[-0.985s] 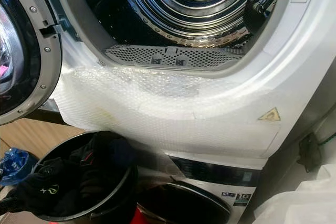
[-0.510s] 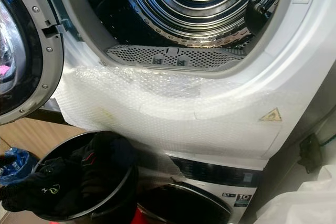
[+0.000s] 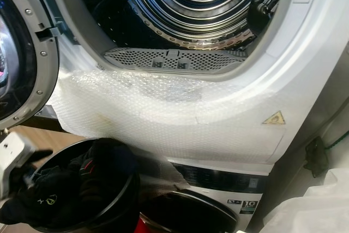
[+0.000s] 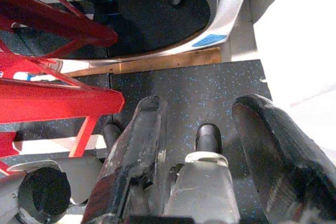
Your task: Clothes washing
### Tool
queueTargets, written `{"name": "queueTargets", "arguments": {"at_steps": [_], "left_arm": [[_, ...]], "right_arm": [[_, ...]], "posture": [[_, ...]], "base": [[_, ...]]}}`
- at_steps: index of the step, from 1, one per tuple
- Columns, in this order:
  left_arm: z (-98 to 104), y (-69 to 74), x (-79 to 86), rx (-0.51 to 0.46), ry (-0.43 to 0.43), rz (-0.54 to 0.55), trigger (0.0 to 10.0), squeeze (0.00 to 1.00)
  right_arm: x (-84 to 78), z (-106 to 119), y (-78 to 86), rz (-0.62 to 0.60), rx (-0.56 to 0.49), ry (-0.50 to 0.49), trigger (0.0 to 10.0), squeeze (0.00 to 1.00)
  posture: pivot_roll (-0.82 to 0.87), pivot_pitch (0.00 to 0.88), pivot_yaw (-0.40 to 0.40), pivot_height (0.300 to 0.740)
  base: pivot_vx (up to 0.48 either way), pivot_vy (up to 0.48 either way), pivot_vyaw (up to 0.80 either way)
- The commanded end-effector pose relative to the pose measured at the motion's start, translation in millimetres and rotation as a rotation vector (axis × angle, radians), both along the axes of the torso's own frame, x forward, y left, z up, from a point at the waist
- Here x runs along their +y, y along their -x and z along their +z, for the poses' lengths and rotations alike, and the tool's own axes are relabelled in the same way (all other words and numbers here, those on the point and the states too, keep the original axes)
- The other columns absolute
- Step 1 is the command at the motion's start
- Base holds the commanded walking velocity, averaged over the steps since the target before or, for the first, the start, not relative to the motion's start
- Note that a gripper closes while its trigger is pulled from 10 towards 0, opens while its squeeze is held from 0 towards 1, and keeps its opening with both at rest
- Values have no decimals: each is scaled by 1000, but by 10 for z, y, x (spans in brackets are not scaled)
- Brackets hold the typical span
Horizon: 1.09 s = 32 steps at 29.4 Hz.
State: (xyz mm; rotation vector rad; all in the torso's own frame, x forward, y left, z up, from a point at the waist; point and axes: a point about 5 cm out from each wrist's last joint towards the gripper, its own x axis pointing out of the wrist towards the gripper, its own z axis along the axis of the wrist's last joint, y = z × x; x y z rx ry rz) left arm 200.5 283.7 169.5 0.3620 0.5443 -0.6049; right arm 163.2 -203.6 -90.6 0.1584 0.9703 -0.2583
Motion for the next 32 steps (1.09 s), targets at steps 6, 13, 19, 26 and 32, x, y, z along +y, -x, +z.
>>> {"name": "queueTargets", "arguments": {"at_steps": [6,13,19,26,32], "left_arm": [[66,126,241,46,-85,51,10000,0],[-164,109,247,119,-62,6,10000,0],[-197,54,352,116,-114,45,10000,0],[-321,34,369,147,-103,44,10000,0],[-474,-4,348,166,-77,37,10000,0]], "right_arm": [[71,-20,20,18,12,-13,10000,0],[80,4,-41,19,-5,-17,10000,0],[32,1,-16,16,0,-7,10000,0],[13,-6,6,19,8,-1,10000,0],[-34,11,-12,16,-1,8,10000,0]], "posture": [[255,0,115,740],[240,0,111,740],[235,0,105,740],[227,0,96,740],[201,0,88,740]], "base": [[0,0,0],[0,0,0],[0,0,0],[0,0,0],[0,0,0]]}}
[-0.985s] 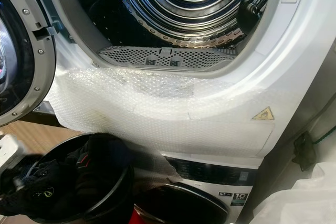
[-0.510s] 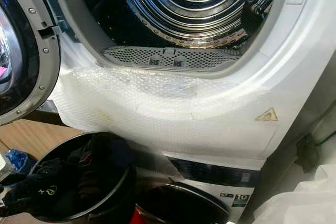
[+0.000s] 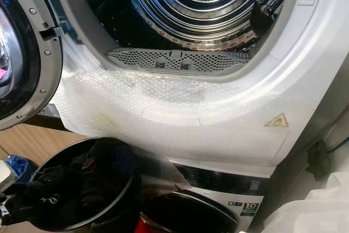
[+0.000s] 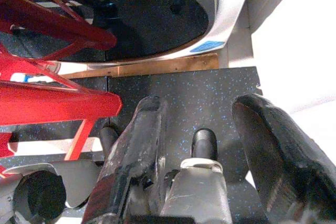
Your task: Clothes washing
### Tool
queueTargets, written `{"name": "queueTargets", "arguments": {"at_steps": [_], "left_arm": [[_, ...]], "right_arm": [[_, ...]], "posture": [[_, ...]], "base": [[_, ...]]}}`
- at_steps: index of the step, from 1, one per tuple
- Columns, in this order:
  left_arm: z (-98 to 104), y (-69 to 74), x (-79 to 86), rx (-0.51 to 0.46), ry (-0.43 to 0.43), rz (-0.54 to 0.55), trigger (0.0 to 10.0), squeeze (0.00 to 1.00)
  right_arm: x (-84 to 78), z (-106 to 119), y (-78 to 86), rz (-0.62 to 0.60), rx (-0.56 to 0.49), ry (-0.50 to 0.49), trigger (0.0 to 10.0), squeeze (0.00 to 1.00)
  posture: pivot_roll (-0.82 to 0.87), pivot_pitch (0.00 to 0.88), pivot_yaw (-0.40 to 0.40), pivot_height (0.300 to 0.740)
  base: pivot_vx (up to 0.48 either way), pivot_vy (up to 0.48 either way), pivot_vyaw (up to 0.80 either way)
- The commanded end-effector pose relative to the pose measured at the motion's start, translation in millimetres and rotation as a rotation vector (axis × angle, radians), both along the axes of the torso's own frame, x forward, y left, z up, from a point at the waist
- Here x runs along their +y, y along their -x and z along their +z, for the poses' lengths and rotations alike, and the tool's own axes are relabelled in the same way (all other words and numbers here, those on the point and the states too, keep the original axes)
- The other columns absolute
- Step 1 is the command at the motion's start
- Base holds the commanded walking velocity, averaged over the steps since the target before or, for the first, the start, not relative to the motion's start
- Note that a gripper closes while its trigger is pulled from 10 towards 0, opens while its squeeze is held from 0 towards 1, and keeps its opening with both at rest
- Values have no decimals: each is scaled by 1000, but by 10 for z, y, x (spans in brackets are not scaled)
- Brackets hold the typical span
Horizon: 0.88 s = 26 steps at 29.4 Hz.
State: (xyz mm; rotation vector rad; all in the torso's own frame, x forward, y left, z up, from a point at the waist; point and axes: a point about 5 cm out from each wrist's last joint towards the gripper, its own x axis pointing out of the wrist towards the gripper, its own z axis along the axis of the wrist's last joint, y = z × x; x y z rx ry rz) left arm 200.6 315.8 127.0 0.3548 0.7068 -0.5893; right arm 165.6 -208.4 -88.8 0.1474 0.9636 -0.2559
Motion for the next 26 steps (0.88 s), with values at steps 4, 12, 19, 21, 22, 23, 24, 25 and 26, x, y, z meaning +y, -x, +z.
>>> {"name": "queueTargets", "arguments": {"at_steps": [4,12,19,21,22,23,24,25,26], "left_arm": [[-70,-39,58,4,-40,28,10000,0],[-147,-81,154,1,-120,122,10000,0],[-246,-89,98,48,-103,116,10000,0],[-270,-105,87,45,-100,133,10000,0],[-282,-120,80,42,-105,139,10000,0],[-292,-133,75,39,-109,144,10000,0],[-313,-157,58,34,-109,154,10000,0],[-322,-165,48,34,-106,156,10000,0],[-337,-171,33,39,-104,158,10000,0]], "right_arm": [[-35,4,9,0,0,7,10000,0],[-74,-1,37,5,7,14,10000,0],[-66,1,29,10,5,13,10000,0],[-69,4,24,10,3,13,10000,0],[-76,7,21,9,2,15,10000,0],[-82,9,20,8,1,16,10000,0],[-94,11,21,7,0,17,10000,0],[-100,11,23,6,0,18,10000,0],[-112,11,29,4,1,20,10000,0]], "posture": [[193,0,85,740],[187,0,81,740],[175,0,76,740],[170,0,76,740],[167,0,76,740],[164,0,74,740],[161,0,73,740],[161,0,73,740],[160,0,72,740]], "base": [[0,0,0],[0,0,0],[0,0,0],[0,0,0],[0,0,0],[0,0,0],[0,0,0],[0,0,0],[0,0,0]]}}
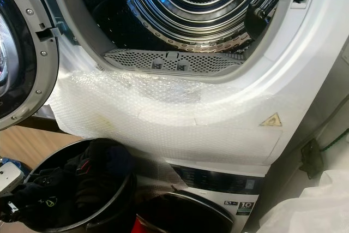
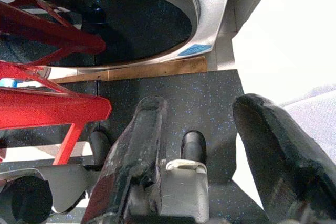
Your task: Clothes washing
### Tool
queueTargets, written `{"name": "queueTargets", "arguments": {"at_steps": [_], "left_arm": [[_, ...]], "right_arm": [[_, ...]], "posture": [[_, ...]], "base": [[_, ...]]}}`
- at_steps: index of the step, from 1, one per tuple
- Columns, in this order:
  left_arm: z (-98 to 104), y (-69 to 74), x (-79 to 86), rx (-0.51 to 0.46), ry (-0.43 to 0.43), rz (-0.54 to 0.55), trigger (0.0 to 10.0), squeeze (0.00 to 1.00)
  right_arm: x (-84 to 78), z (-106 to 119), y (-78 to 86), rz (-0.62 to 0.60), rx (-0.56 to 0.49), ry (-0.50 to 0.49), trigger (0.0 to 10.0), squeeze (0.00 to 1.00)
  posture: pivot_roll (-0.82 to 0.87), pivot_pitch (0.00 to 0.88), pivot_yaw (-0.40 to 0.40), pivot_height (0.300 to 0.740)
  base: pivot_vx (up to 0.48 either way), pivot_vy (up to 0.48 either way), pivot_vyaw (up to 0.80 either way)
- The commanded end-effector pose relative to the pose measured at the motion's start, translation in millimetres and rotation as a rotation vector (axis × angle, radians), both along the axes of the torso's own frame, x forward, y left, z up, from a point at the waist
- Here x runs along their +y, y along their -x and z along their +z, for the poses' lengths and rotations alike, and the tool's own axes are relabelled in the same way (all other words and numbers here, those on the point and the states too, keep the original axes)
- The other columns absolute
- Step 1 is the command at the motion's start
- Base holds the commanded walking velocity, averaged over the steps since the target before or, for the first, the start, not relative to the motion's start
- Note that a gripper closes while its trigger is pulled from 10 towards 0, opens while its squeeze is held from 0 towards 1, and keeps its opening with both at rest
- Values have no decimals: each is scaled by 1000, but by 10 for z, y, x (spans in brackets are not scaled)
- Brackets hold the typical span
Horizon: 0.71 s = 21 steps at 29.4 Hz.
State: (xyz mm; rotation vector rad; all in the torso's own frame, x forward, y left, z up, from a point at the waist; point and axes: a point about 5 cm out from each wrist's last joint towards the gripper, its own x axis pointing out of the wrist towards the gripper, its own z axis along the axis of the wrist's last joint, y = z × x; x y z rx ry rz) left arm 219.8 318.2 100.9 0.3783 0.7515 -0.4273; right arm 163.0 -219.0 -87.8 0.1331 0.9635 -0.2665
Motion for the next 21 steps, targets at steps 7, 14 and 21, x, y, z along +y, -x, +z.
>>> {"name": "queueTargets", "arguments": {"at_steps": [7,14,21], "left_arm": [[-134,18,57,79,-58,84,3961,0],[-149,13,58,98,-60,86,0,0],[-136,10,49,104,-48,82,0,0]], "right_arm": [[-9,0,5,3,0,3,10000,0],[50,-14,7,6,5,-13,10000,0],[59,-13,0,1,5,-17,10000,0]], "posture": [[162,0,74,740],[167,0,79,740],[167,0,84,740]], "base": [[0,0,0],[0,0,0],[0,0,0]]}}
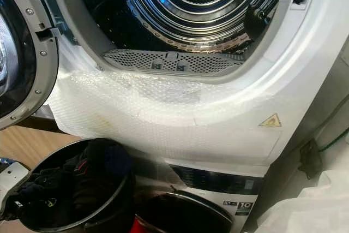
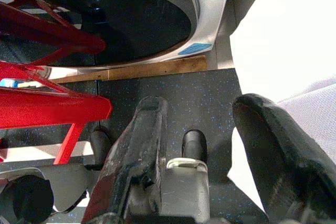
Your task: Clothes washing
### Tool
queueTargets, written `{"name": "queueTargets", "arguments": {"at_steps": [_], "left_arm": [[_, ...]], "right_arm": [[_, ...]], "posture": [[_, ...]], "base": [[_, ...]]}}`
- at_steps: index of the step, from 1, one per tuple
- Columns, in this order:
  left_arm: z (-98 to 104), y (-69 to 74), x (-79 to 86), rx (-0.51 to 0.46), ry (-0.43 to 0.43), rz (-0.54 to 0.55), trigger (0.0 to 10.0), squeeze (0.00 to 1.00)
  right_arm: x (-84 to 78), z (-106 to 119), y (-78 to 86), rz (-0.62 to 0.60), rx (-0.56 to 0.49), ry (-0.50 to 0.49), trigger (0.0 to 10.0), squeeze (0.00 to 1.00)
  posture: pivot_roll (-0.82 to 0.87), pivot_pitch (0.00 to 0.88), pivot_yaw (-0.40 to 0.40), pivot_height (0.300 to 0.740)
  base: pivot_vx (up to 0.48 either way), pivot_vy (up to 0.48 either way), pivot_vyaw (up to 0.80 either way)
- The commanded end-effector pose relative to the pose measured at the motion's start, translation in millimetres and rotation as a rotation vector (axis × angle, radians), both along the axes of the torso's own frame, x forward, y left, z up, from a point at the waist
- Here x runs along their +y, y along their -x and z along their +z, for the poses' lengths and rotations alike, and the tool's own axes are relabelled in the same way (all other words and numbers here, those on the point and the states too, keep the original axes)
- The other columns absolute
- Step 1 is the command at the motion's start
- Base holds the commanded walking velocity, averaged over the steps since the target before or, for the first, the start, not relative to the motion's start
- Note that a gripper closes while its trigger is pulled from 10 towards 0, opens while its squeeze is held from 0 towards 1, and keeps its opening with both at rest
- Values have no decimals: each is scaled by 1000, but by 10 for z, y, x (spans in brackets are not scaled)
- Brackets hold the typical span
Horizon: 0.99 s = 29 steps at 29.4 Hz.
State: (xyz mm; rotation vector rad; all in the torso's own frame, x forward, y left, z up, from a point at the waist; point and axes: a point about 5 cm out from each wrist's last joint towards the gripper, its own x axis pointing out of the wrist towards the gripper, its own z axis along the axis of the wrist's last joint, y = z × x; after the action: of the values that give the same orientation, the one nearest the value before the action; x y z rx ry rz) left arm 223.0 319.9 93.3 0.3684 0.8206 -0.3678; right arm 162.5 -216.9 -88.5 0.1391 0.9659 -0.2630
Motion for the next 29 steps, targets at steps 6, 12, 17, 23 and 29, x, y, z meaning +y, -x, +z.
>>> {"name": "queueTargets", "arguments": {"at_steps": [6,12,17,23,29], "left_arm": [[-58,35,24,56,-17,26,0,0],[-49,12,9,45,-5,39,0,0],[-31,4,1,38,9,45,0,0],[-27,-1,-16,39,18,43,0,0],[-4,-21,-10,34,15,37,0,0]], "right_arm": [[58,-9,-8,-2,4,-17,10000,0],[83,-13,-9,-4,4,-24,10000,0],[98,-14,-13,-8,-1,-28,10000,0],[124,-10,-30,40,-2,-8,10000,0],[125,-7,-34,10,-16,-27,10000,0]], "posture": [[165,0,91,740],[166,0,94,740],[167,0,99,740],[164,0,102,740],[160,0,107,740]], "base": [[0,0,0],[0,0,0],[0,0,0],[0,0,0],[0,0,483]]}}
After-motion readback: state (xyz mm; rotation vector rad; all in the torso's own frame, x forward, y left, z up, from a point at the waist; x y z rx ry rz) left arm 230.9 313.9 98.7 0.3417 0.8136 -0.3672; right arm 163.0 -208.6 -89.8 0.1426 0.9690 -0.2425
